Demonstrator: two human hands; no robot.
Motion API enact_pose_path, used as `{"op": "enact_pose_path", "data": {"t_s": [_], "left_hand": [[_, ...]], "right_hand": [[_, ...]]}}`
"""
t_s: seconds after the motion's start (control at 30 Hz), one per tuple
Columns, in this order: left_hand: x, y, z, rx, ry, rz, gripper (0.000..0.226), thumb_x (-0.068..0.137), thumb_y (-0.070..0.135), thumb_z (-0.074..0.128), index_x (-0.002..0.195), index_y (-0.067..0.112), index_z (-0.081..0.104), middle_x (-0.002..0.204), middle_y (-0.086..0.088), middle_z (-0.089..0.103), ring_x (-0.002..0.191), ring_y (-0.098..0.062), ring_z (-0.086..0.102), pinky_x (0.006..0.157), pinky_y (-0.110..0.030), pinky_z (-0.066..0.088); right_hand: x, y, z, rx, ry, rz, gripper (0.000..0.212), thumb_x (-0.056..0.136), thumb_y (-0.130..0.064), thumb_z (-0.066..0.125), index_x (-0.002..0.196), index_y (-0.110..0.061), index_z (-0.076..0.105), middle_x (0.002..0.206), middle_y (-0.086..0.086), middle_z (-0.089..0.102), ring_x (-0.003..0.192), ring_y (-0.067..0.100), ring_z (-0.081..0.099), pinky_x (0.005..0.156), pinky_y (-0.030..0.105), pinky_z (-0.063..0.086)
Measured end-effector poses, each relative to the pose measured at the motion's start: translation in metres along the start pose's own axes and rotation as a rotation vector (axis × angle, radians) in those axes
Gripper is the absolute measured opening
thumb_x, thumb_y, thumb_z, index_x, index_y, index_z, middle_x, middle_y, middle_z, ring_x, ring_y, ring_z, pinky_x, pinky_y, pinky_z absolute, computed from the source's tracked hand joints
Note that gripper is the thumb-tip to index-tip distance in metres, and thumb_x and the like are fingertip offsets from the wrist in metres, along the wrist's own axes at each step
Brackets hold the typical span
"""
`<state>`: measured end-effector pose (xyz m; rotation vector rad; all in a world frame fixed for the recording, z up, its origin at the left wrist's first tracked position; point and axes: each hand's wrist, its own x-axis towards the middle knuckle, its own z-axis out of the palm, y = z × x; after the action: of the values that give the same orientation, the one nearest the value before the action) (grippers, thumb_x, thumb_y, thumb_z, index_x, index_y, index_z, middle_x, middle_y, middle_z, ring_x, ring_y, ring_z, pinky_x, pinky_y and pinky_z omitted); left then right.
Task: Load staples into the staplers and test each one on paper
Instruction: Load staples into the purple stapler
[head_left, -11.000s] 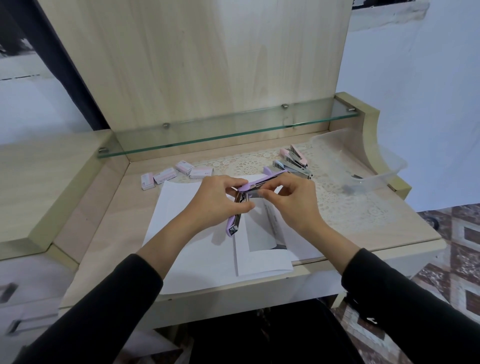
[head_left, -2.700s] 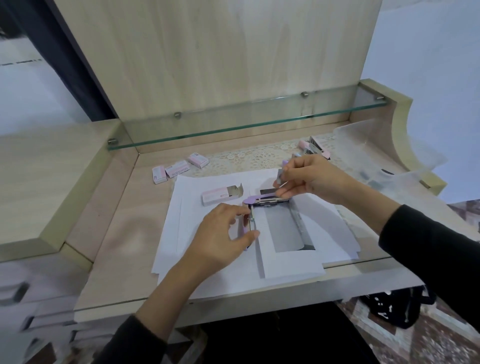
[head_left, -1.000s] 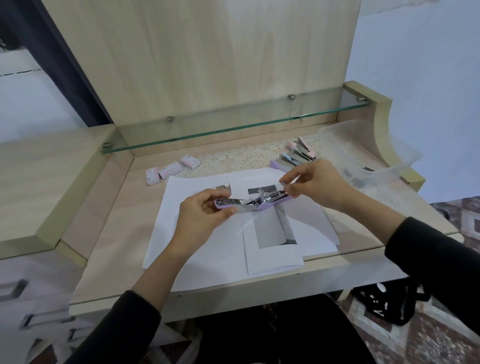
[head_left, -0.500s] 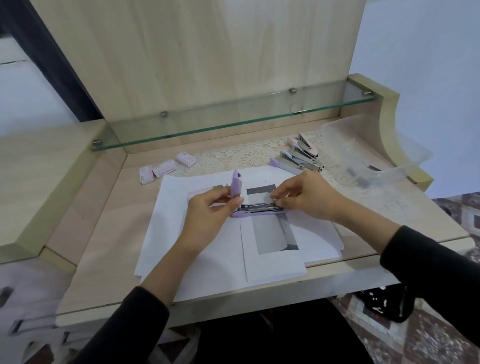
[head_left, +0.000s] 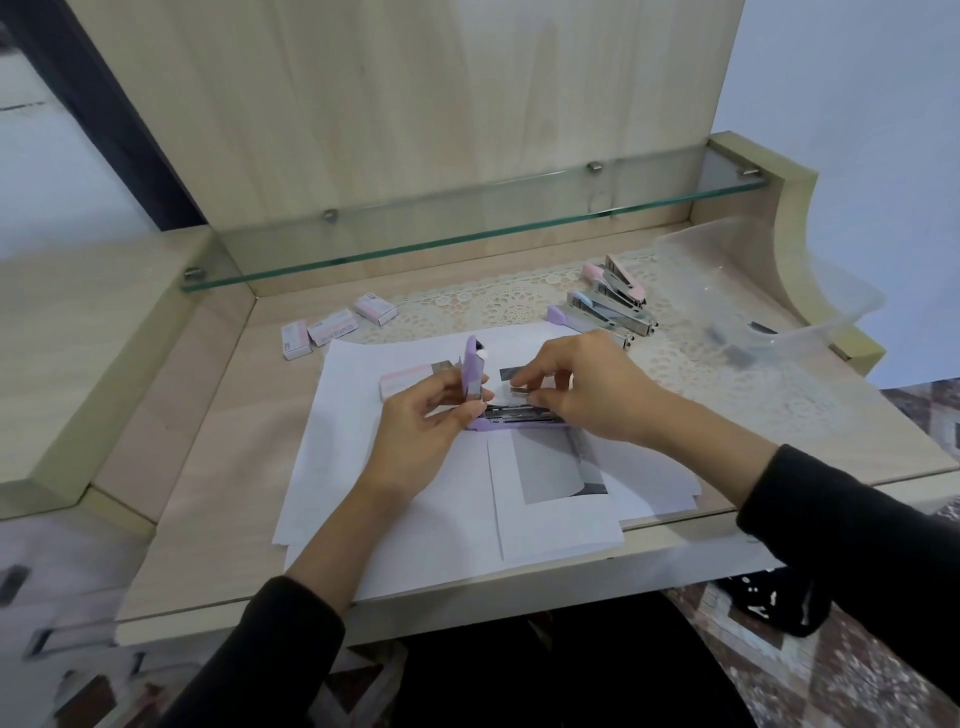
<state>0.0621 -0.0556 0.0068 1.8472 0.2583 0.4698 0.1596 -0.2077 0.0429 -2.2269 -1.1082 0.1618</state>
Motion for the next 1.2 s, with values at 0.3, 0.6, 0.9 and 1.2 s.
{"op": "enact_pose_path", "data": {"t_s": [0.3, 0.6, 0.9, 1.2], "left_hand": [[0.001, -0.003, -0.003, 0.026, 0.016, 0.003, 0.019, 0.082, -0.001, 0.061, 0.099, 0.008, 0.063, 0.091, 0.007, 0.066, 0.079, 0.002, 0.061, 0.074, -0.011, 0.048], [0.0, -0.003, -0.004, 0.013, 0.004, 0.0, 0.021, 0.082, 0.0, 0.061, 0.101, 0.01, 0.062, 0.091, 0.005, 0.065, 0.08, 0.002, 0.061, 0.077, -0.012, 0.049], [0.0, -0.004, -0.004, 0.006, 0.003, -0.008, 0.024, 0.082, 0.001, 0.061, 0.103, 0.012, 0.061, 0.091, 0.008, 0.066, 0.079, 0.004, 0.061, 0.075, -0.01, 0.048], [0.0, -0.005, -0.004, 0.025, 0.002, -0.002, 0.024, 0.082, 0.002, 0.062, 0.104, 0.011, 0.062, 0.093, 0.004, 0.066, 0.08, 0.003, 0.06, 0.075, -0.01, 0.048]], "right_hand": [[0.006, -0.002, 0.011, -0.021, -0.037, 0.028, 0.013, 0.077, -0.013, 0.07, 0.087, -0.019, 0.075, 0.081, -0.011, 0.057, 0.058, -0.007, 0.041, 0.062, 0.019, 0.032], [0.007, 0.0, 0.015, 0.05, 0.002, 0.078, 0.013, 0.073, -0.008, 0.071, 0.082, -0.017, 0.074, 0.073, -0.009, 0.06, 0.057, -0.008, 0.048, 0.053, 0.006, 0.032], [0.001, 0.005, 0.018, 0.073, 0.062, -0.014, 0.007, 0.07, -0.008, 0.075, 0.071, -0.015, 0.075, 0.067, -0.018, 0.055, 0.057, -0.005, 0.051, 0.055, 0.013, 0.033], [-0.004, 0.014, 0.024, 0.013, 0.098, -0.121, 0.009, 0.071, -0.004, 0.072, 0.075, -0.012, 0.076, 0.084, 0.004, 0.069, 0.058, 0.019, 0.052, 0.062, 0.034, 0.049]]}}
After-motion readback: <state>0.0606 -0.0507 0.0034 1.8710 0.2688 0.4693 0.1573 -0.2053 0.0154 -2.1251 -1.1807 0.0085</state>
